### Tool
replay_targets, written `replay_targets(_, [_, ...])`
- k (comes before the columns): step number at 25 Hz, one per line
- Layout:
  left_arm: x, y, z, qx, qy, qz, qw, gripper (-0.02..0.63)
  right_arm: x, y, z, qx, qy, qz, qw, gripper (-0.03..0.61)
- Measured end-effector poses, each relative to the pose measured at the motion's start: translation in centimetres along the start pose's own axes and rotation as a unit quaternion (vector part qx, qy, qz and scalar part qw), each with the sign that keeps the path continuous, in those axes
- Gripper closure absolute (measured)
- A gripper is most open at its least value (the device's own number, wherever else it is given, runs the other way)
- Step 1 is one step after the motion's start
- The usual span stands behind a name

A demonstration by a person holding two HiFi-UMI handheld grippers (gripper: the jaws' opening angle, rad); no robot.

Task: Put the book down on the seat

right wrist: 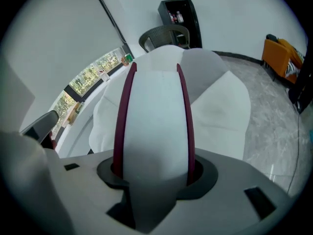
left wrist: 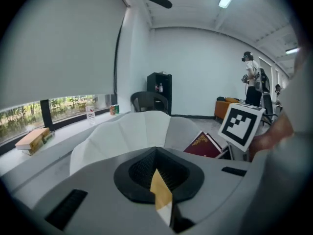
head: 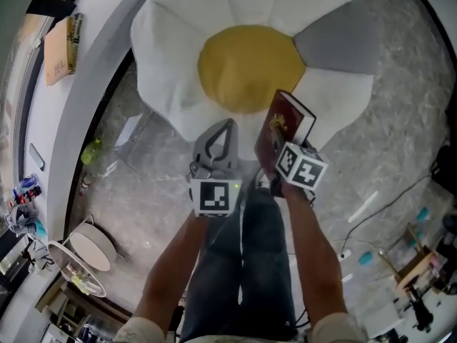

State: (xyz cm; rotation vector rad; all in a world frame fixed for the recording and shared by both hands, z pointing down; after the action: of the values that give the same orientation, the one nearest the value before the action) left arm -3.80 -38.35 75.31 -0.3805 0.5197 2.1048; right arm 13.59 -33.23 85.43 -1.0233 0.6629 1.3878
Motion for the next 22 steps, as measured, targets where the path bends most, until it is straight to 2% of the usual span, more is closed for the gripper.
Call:
replay_targets(3, [-1.1, -0.3, 1.7, -0.002, 0.001, 0.008, 1.0000, 0.608, -2.5, -0.3, 0.7, -0.006, 0.016, -0.002, 1.000, 0.356])
replay_targets(9, [-2.9, 0.1, 4.5, 0.033, 0.008, -0.005, 0.9994, 0.609, -6.1, -1.3, 2.0, -0.021, 0.031, -0.012, 0.999, 0.356])
replay_targets(17, [-3.4, -0.3, 6.4, 0.025, 0.023, -0.003, 0.9994, 0.607, -8.0, -3.3, 2.5, -0.060, 0.050, -0.039, 0.996, 0.354])
replay_targets(22, [-3.4, -0.8, 6.8, 0.022, 0.031, -0.003, 0.9993, 0.608, -7.9, -4.0, 2.7, -0.055, 0.049, -0.036, 0.997, 0.354])
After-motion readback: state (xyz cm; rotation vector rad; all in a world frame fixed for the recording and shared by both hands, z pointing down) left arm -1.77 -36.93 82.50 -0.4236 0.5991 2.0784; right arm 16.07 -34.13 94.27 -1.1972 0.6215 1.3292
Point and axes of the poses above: the fingertips, and each gripper's own axes: x backward along the fingers, y to its left, z out of its underside, the point moved 5 cm from there along x, backward along the fingers, and after that the axes turned 13 degrees about x, right-handed, at the moved point
